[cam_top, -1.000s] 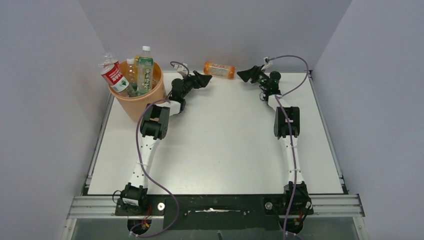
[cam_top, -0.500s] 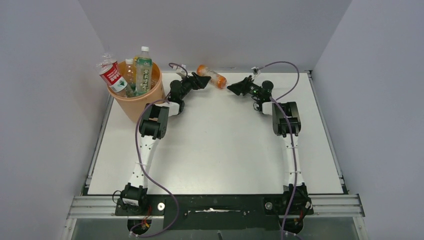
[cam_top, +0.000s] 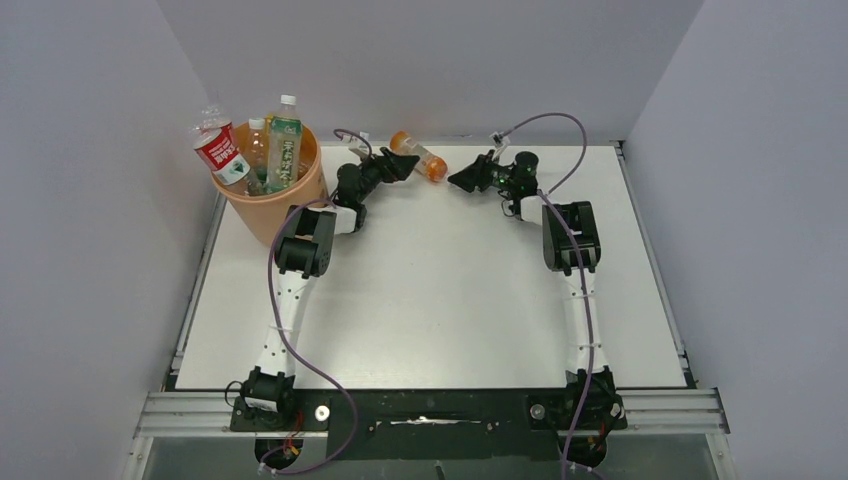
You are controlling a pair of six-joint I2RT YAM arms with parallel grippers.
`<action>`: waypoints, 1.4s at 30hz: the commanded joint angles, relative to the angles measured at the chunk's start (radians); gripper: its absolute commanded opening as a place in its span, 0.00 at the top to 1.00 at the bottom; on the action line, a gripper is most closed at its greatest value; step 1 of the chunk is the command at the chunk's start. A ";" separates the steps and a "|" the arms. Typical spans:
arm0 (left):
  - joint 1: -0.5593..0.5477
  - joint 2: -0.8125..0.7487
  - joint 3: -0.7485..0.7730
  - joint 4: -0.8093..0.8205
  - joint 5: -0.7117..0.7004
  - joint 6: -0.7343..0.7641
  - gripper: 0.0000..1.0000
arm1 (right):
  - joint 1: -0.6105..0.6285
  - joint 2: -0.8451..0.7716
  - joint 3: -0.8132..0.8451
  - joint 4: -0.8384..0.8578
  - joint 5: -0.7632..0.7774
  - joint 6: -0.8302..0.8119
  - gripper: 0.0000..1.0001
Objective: Put the plastic bottles in the bin
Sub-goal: Move the plastic bottle to the center of the board.
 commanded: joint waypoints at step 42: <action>-0.146 -0.574 -0.667 -0.143 0.022 -0.028 0.03 | 0.068 -0.564 -0.612 -0.299 0.149 -0.183 0.71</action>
